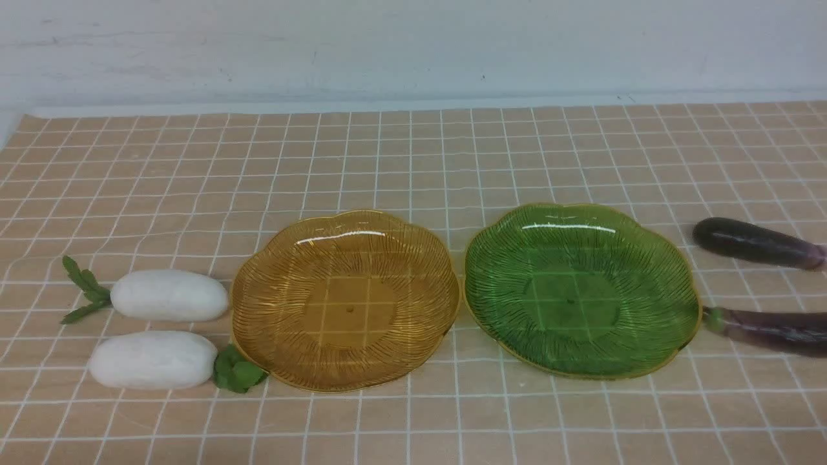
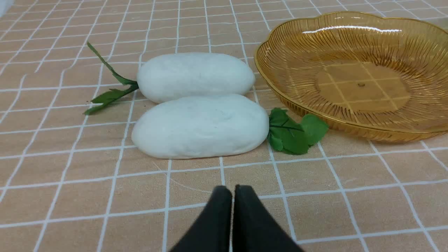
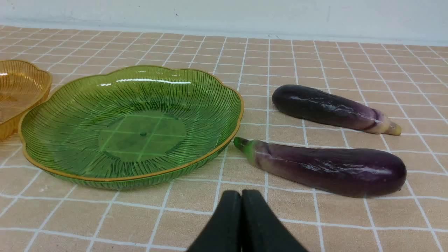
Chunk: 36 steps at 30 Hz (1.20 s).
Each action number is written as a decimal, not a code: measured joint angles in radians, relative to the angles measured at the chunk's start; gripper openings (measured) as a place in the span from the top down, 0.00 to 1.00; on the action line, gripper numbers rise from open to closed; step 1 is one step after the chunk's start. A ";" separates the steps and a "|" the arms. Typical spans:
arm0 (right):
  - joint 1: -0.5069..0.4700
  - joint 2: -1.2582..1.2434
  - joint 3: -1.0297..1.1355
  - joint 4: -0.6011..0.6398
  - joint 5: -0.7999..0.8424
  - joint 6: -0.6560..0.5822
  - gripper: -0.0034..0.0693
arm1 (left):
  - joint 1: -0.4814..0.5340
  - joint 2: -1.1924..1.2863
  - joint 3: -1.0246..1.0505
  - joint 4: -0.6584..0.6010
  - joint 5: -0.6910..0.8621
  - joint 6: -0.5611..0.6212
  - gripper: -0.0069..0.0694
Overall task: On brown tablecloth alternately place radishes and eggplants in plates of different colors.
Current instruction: 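Put the eggplants into the green plate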
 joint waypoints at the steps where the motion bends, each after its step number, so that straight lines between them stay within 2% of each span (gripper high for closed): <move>1: 0.000 0.000 0.000 0.000 0.000 0.000 0.98 | 0.000 0.000 0.000 0.000 0.000 0.000 0.91; 32: 0.000 0.000 0.000 0.000 0.000 0.001 0.98 | 0.000 0.000 0.000 0.022 0.000 0.000 0.91; 36: 0.000 0.000 0.000 0.044 -0.005 0.032 0.98 | 0.000 0.000 0.000 -0.051 0.000 -0.053 0.91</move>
